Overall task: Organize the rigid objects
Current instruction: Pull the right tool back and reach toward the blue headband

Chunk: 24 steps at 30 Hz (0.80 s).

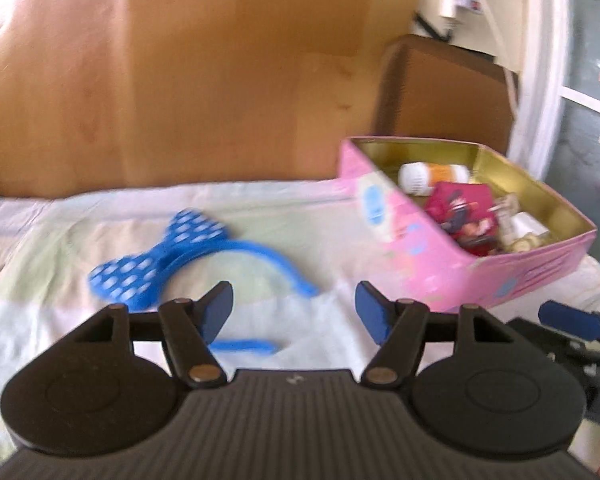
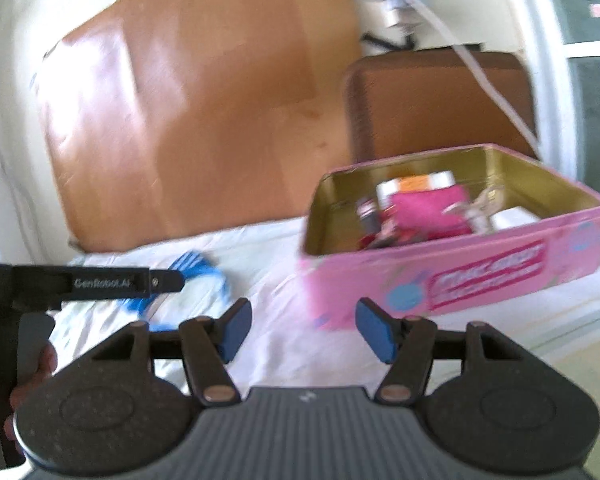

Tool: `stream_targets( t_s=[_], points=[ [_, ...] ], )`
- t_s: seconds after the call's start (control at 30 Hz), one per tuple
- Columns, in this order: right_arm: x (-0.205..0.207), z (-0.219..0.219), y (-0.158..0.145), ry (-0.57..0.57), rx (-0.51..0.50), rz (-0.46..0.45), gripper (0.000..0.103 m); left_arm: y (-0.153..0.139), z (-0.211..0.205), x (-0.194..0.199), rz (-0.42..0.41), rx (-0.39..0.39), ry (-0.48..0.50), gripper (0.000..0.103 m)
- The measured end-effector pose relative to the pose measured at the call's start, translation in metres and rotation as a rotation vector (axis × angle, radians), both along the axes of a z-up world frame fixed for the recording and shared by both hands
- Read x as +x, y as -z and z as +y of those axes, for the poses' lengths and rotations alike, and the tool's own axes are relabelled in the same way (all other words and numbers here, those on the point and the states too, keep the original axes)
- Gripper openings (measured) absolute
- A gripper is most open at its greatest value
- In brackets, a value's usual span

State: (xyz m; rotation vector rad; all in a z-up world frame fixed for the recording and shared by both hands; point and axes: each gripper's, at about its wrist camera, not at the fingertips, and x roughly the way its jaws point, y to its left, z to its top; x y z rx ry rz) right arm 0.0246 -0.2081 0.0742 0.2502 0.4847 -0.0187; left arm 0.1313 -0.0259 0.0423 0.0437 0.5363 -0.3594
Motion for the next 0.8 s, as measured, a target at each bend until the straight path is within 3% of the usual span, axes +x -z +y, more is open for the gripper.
stream_targets(
  t_s=[0.53, 0.8],
  points=[
    [0.033, 0.078, 0.022, -0.117, -0.085, 0.114, 0.060, 0.040, 0.073, 0.028, 0.009, -0.018, -0.139, 0.070],
    [0.062, 0.095, 0.024, -0.161, -0.150, 0.118, 0.060, 0.050, 0.089, 0.040, 0.076, -0.110, -0.149, 0.070]
  ],
)
